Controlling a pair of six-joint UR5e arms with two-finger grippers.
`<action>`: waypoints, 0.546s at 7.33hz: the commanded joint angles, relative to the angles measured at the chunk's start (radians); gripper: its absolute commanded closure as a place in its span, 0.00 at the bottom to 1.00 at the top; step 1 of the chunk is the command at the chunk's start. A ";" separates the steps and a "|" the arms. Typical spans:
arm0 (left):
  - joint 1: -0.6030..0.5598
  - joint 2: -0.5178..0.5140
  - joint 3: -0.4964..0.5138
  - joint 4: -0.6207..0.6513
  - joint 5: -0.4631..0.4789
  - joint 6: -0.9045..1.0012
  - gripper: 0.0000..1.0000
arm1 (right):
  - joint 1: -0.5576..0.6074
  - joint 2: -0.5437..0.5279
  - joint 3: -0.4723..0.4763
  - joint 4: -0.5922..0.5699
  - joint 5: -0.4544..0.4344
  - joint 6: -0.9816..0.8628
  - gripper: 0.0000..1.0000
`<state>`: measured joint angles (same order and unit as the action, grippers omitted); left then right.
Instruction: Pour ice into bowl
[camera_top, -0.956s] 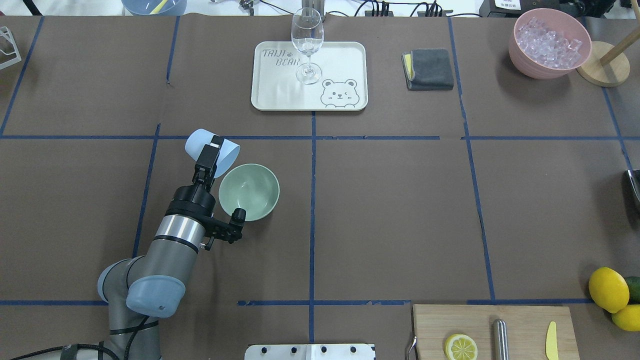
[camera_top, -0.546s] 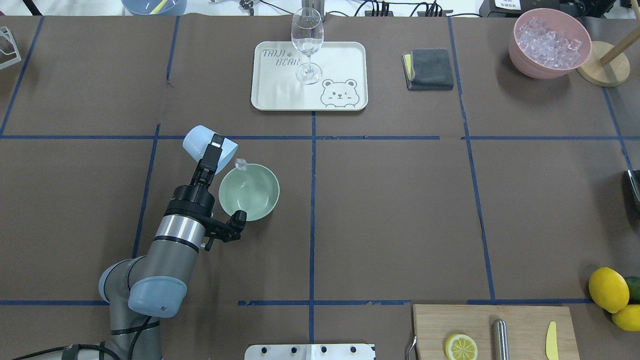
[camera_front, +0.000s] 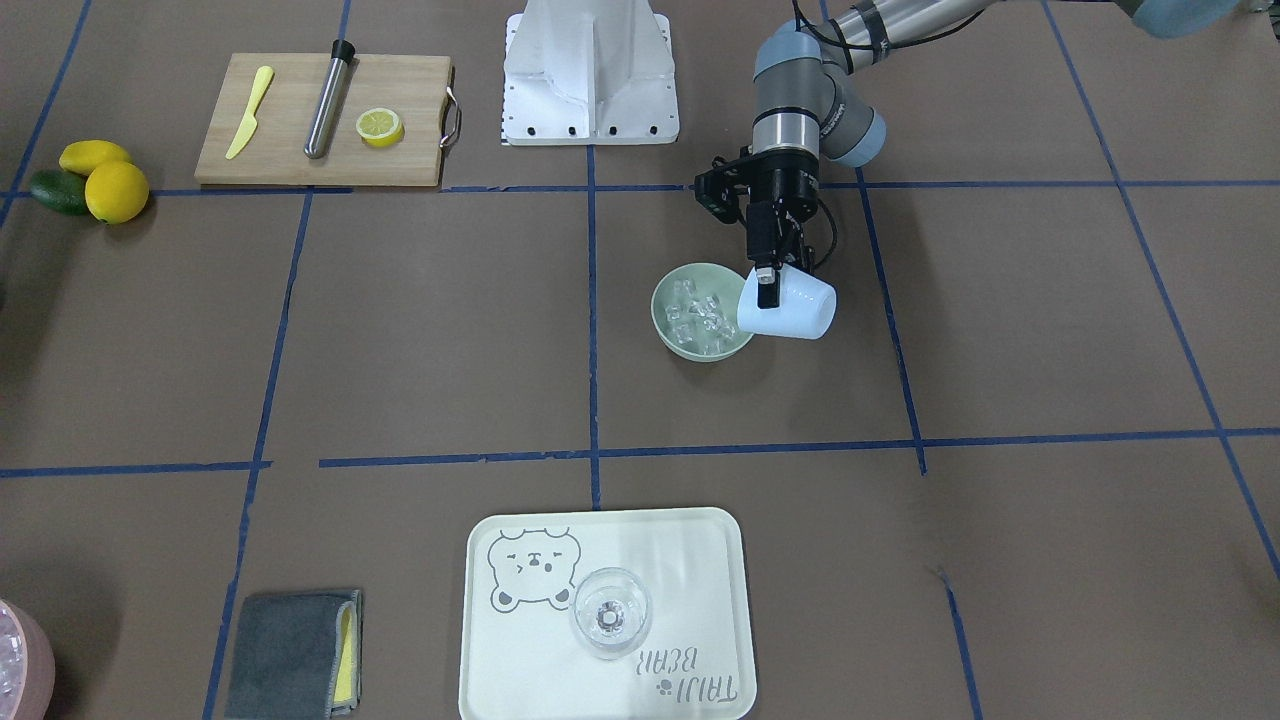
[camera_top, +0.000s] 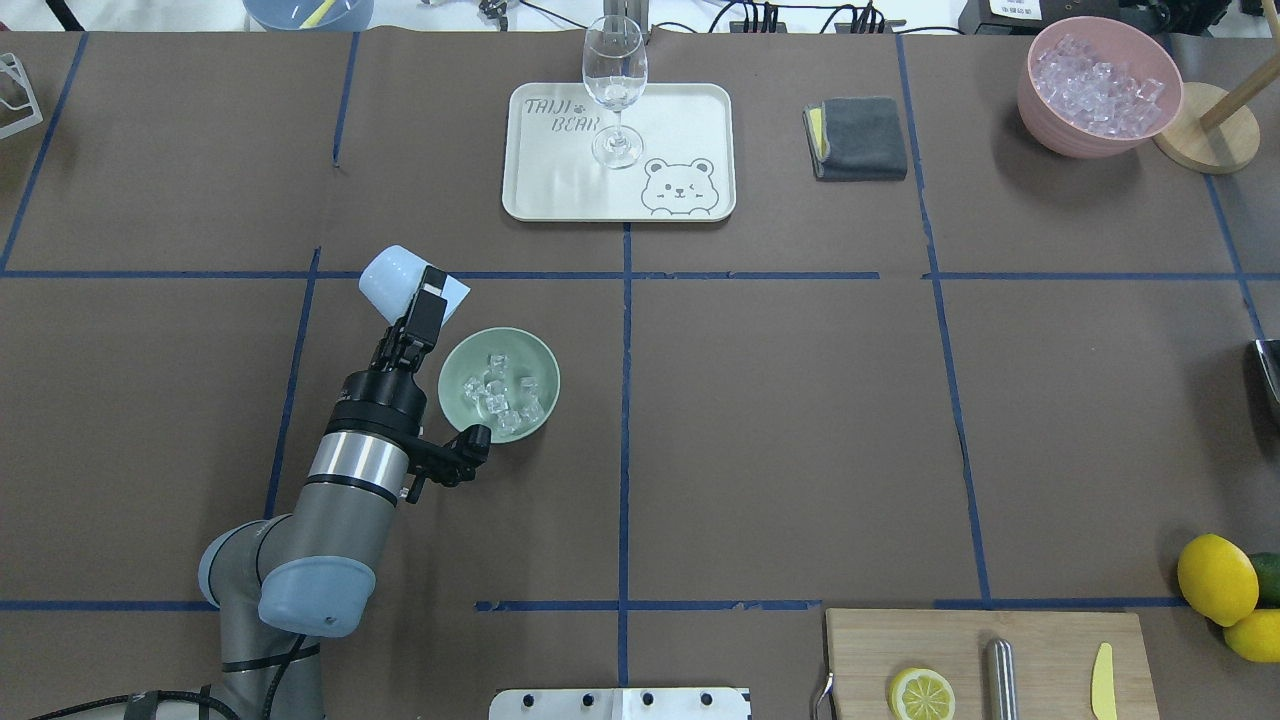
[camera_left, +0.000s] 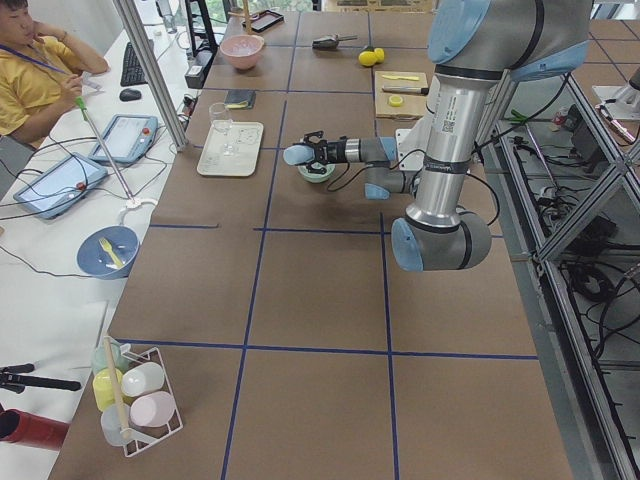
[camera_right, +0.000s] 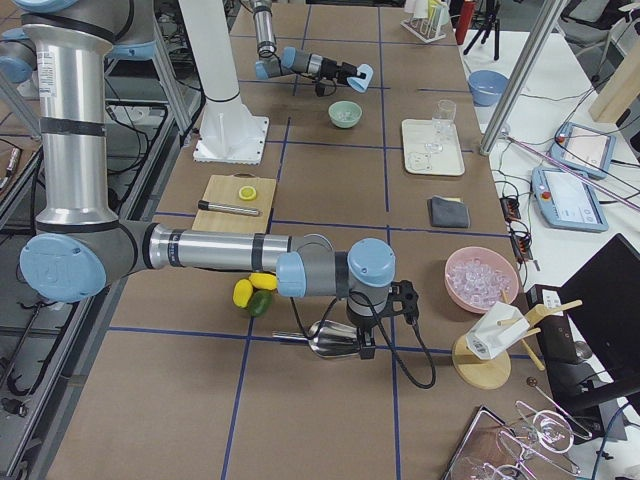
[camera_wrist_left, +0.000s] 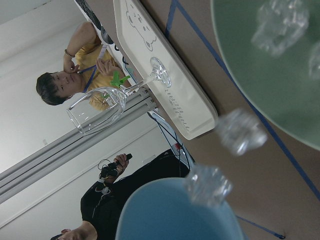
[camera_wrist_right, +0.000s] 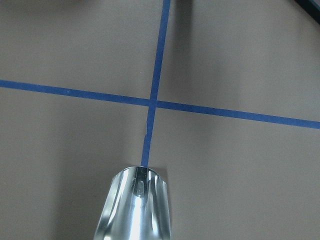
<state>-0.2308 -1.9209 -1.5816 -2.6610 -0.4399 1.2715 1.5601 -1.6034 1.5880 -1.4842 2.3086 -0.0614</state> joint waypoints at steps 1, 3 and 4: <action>0.005 -0.001 -0.003 -0.007 0.001 0.003 1.00 | 0.002 -0.004 0.001 0.001 0.002 0.000 0.00; 0.008 -0.001 -0.006 -0.010 0.001 0.003 1.00 | 0.002 -0.004 0.001 0.001 0.002 0.000 0.00; 0.008 -0.001 -0.009 -0.011 0.000 0.002 1.00 | 0.002 -0.006 0.001 0.001 0.000 0.000 0.00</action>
<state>-0.2232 -1.9220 -1.5874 -2.6701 -0.4390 1.2744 1.5615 -1.6078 1.5890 -1.4834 2.3098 -0.0614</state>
